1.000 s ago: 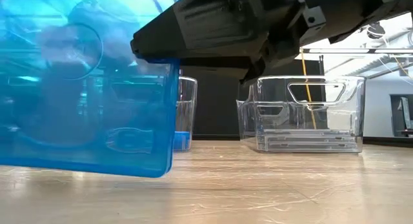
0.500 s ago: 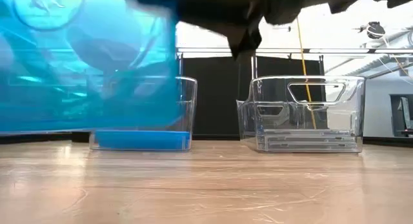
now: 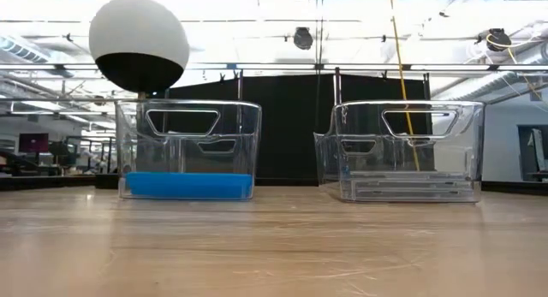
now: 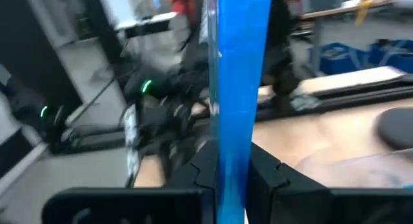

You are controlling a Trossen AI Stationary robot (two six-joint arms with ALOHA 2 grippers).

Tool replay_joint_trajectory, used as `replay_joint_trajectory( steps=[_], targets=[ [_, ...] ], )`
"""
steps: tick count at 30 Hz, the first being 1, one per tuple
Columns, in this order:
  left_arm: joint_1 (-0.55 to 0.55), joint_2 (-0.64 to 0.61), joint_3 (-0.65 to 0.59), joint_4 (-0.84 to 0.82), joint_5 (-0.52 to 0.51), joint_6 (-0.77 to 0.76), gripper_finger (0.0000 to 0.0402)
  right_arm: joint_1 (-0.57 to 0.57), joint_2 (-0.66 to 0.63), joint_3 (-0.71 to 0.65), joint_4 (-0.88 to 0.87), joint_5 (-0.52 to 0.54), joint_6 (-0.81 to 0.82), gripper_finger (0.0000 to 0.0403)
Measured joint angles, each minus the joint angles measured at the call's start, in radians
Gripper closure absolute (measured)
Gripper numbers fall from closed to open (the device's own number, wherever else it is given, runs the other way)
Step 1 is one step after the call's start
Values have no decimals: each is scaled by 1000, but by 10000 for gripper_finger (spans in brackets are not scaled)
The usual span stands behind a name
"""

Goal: Pick & place jewel cases by type
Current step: Put the blue CD case into the left transparent bin

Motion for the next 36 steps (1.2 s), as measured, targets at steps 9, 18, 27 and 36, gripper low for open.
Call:
replay_joint_trajectory(
  steps=[9, 18, 27, 36],
  targets=[
    [24, 3, 0, -8, 38, 4, 379, -255, -145, 101, -306, -143, 279, 373],
    [25, 3, 0, -11, 39, 46, 387, -459, -103, 109, -484, -336, 616, 377],
    [24, 2, 0, -15, 83, 64, 387, -507, 22, 110, -483, -498, 776, 372],
    [23, 2, 0, -20, 84, 55, 387, -523, 138, 110, -467, -551, 878, 370]
  ],
)
